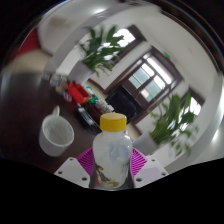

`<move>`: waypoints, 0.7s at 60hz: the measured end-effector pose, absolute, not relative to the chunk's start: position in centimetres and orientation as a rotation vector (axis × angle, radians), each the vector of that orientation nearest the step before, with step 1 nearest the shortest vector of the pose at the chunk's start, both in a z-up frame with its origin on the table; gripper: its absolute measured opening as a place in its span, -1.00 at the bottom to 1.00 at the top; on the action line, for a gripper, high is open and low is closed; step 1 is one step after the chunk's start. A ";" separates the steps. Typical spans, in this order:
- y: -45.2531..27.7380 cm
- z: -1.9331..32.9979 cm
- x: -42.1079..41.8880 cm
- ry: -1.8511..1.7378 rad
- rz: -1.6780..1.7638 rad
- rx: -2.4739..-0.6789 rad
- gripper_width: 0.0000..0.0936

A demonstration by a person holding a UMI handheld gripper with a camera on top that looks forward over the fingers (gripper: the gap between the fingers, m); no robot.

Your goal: Pour water

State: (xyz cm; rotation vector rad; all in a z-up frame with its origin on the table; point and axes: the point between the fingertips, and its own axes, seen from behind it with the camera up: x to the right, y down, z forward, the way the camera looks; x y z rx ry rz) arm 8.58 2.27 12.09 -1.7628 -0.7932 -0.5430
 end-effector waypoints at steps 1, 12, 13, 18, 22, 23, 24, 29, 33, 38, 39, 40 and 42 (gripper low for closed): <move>2.5 12.3 9.3 -0.764 -0.463 -1.789 -0.06; 2.3 11.2 11.8 -0.429 -0.002 -1.892 -0.06; 2.3 11.0 12.1 -0.414 0.015 -1.894 -0.06; 2.3 9.5 11.4 -0.312 0.106 -1.914 -0.06; 2.7 8.7 11.5 -0.264 0.186 -1.913 -0.06; 2.8 8.5 11.6 -0.254 0.196 -1.907 -0.06; 2.9 8.4 11.6 -0.244 0.202 -1.900 -0.06; 3.0 7.7 11.4 -0.222 0.220 -1.886 -0.07; 2.9 6.9 11.5 -0.224 0.219 -1.869 -0.06; 2.8 6.7 11.3 -0.237 0.191 -1.833 -0.07; 2.7 6.7 11.3 -0.242 0.180 -1.827 -0.07; 2.4 6.9 11.4 -0.245 0.168 -1.822 -0.07; 2.5 6.9 11.4 -0.242 0.157 -1.815 -0.07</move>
